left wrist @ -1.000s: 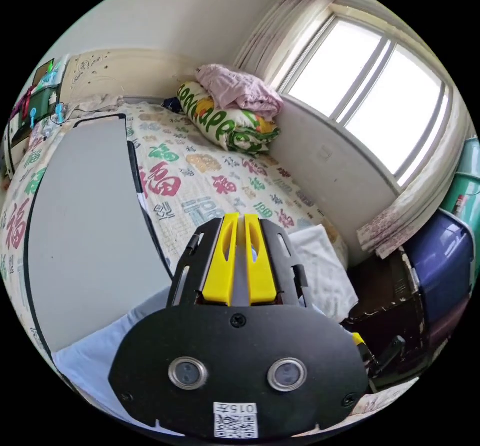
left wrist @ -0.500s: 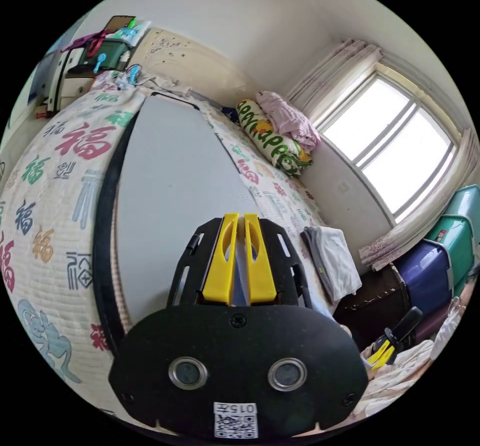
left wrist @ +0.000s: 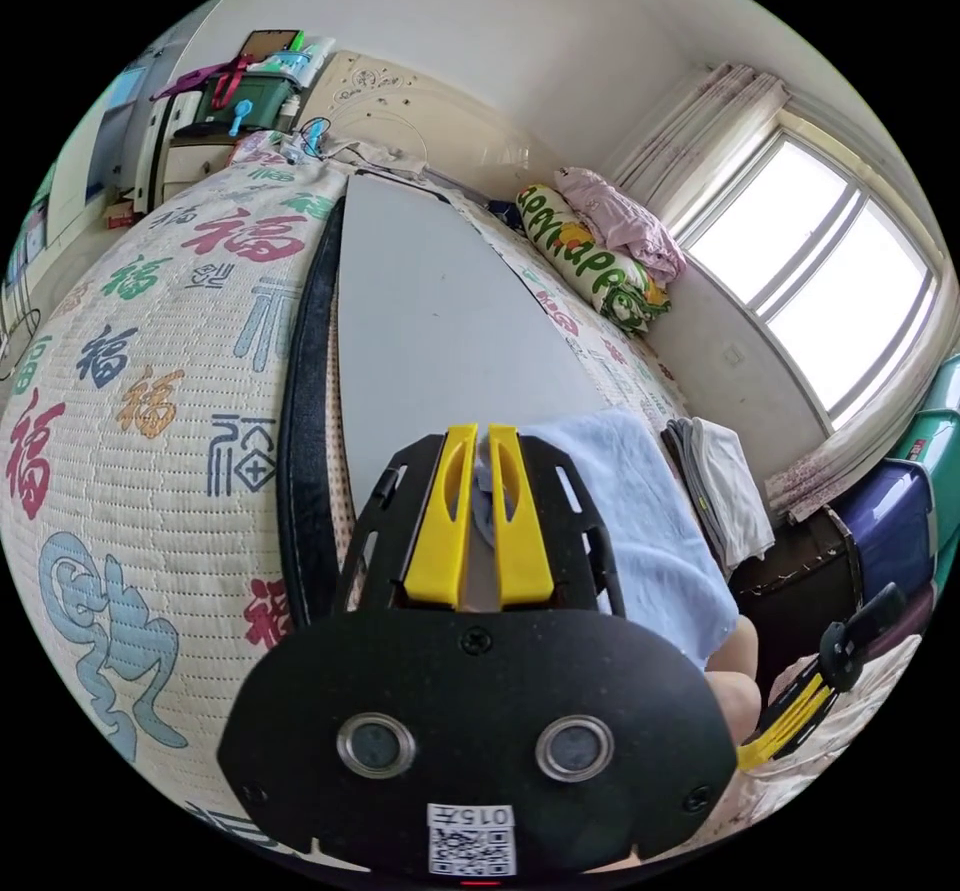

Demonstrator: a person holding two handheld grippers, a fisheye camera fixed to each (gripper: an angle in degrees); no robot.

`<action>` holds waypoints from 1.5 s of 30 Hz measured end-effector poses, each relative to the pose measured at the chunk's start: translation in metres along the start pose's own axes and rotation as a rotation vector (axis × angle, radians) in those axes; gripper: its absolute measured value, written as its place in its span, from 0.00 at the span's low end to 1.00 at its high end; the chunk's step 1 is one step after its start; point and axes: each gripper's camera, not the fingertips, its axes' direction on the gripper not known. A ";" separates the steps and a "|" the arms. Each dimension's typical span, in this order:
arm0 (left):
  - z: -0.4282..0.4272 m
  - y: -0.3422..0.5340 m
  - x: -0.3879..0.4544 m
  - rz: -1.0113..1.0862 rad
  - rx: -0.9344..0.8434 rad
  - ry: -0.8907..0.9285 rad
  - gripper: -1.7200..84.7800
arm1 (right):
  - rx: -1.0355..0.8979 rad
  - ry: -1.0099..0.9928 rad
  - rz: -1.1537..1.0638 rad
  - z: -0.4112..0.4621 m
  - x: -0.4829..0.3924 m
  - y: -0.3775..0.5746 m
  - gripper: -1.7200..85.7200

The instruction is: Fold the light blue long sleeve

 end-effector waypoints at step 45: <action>-0.072 0.010 0.034 -0.010 -0.106 0.044 0.16 | -0.206 -0.028 0.040 -0.066 0.205 -0.126 0.07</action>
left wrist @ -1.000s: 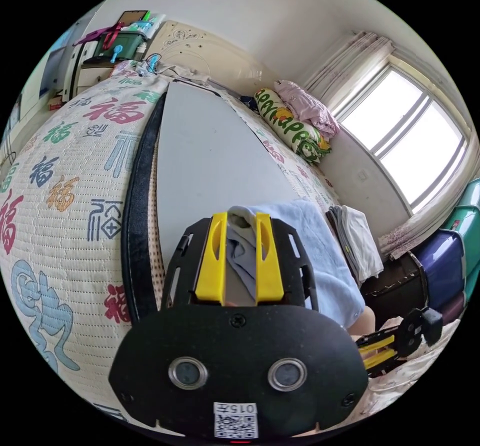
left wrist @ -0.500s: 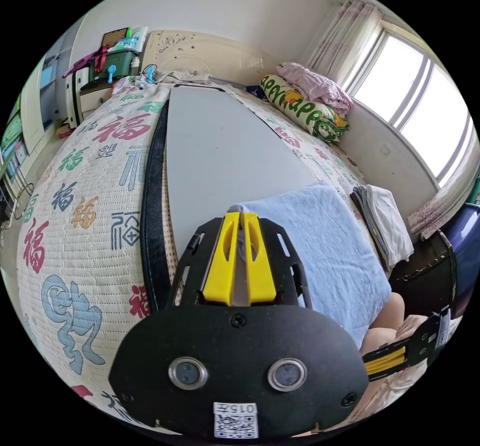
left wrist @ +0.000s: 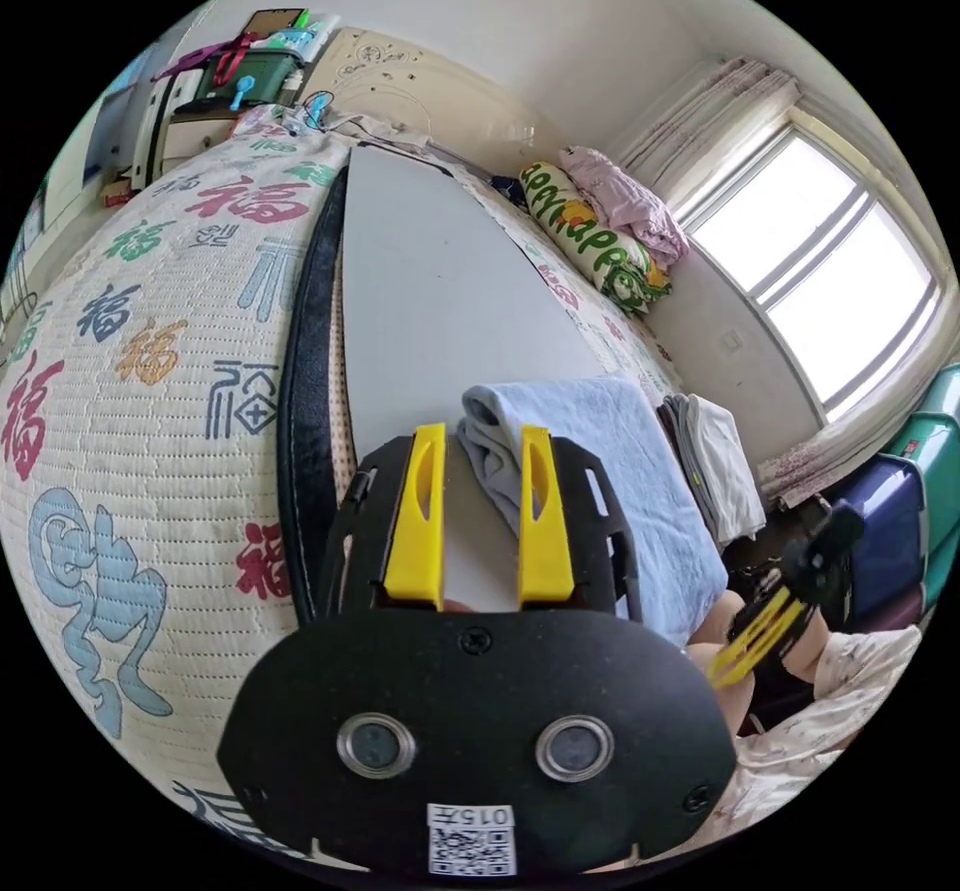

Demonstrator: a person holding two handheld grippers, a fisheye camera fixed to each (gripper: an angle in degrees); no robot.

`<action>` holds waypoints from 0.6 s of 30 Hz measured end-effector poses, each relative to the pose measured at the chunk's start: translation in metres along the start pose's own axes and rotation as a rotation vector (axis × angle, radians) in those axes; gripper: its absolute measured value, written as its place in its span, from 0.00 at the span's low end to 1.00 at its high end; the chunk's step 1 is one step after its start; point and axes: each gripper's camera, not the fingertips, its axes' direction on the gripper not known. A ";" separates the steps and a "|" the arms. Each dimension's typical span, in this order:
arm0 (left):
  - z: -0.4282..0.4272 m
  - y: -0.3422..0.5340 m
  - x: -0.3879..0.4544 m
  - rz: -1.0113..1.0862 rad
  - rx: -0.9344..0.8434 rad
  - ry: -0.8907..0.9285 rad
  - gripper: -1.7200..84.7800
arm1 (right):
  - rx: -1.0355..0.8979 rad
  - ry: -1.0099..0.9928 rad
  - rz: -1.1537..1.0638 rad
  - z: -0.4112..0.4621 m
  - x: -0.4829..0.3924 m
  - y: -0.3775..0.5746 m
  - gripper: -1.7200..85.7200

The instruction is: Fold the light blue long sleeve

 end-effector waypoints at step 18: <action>0.067 -0.089 0.012 -0.023 -0.026 0.014 0.20 | 0.436 0.276 0.524 -0.177 0.214 -0.238 0.20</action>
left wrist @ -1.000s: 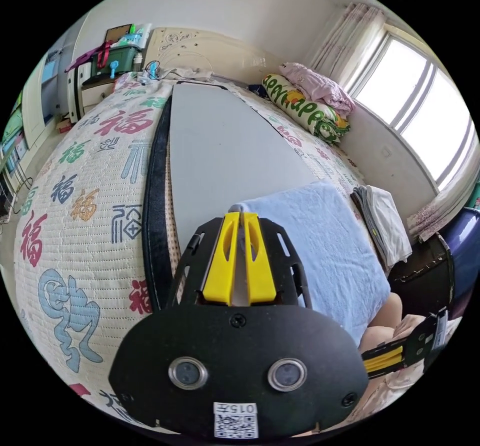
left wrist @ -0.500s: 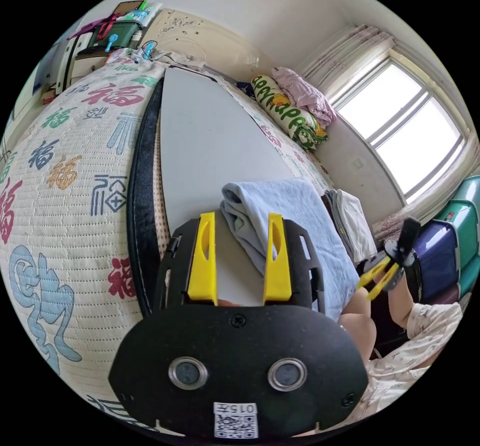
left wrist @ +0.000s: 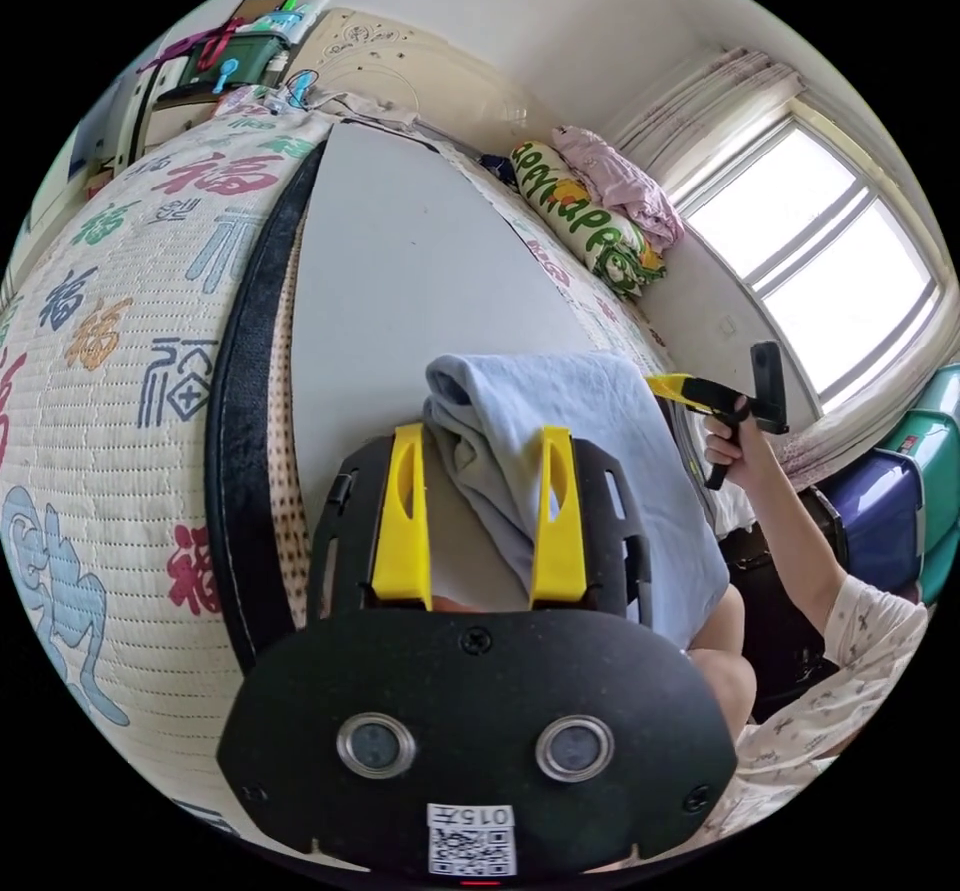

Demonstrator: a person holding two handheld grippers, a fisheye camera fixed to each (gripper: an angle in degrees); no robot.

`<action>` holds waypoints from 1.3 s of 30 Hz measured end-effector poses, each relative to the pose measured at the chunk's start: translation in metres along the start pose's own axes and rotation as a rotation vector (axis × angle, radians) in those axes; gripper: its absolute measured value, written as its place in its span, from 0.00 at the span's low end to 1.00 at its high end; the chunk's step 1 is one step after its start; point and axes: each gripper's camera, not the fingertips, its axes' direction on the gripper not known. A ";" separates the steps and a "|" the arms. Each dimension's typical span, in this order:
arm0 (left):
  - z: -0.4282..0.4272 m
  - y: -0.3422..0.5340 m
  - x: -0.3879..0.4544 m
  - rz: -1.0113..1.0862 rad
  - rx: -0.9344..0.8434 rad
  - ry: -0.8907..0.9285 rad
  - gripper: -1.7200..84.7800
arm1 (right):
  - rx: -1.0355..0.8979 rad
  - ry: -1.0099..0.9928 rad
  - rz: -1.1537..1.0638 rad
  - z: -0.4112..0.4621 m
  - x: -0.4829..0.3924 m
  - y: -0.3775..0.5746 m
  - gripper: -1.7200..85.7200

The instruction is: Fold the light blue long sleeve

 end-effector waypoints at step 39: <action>-0.083 -0.321 0.050 0.060 -0.161 0.003 0.13 | -0.095 -0.025 -0.051 0.029 -0.123 -0.137 0.19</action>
